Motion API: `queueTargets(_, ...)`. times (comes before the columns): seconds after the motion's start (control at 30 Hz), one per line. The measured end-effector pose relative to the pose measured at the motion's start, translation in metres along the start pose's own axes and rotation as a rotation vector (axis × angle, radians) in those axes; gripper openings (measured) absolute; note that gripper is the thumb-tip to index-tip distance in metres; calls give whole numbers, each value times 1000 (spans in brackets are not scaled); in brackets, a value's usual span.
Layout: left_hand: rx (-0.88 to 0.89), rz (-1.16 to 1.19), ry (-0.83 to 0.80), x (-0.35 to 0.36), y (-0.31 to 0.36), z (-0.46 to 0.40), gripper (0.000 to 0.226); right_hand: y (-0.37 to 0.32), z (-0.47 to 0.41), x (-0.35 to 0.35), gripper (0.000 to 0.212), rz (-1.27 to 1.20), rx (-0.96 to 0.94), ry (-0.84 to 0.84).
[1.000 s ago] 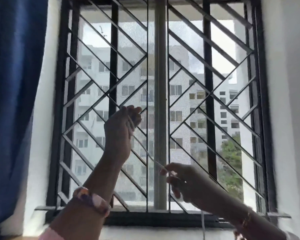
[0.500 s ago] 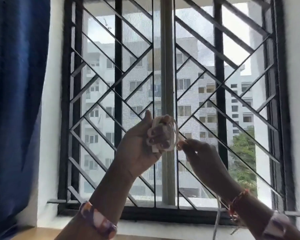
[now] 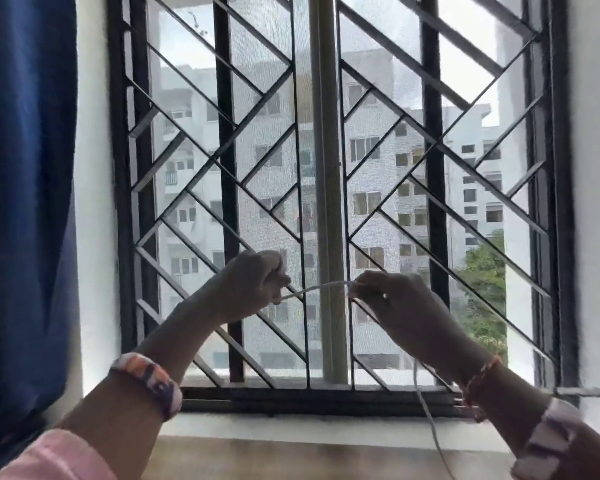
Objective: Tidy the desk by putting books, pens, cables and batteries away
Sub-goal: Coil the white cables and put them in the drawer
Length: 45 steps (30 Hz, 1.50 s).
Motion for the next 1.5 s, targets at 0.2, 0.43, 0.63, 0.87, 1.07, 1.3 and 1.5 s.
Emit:
queueTargets(0.2,-204,973,-627,25,34,37,41,13,2,-11,55,42,-34,34)
queueTargets(0.43,151,1912,-454,5,86,21,35,5,7,2,44,-163,12,30)
queueTargets(0.63,-159,1514,776,-25,48,-5,29,9,22,21,13,-131,74,-176)
queueTargets(0.87,-39,-104,353,4,12,8,24,-1,7,-4,15,-111,-39,4)
queueTargets(1.07,-279,886,-474,38,35,37,42,18,-13,-24,22,1,-30,198)
queueTargets(1.3,177,1994,-382,9,87,26,44,7,13,24,26,-224,97,13)
queueTargets(1.5,-188,1367,580,13,42,-4,34,-19,24,41,15,-115,17,-282)
Point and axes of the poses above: each hand's wrist, its own z-axis away from the middle knuckle, its own x-axis out of the palm, y = z × x, the point moved 3 cm from there along -z, towards the middle knuckle, and after that the axes turned 2 degrees about z, right-handed, at the moved point
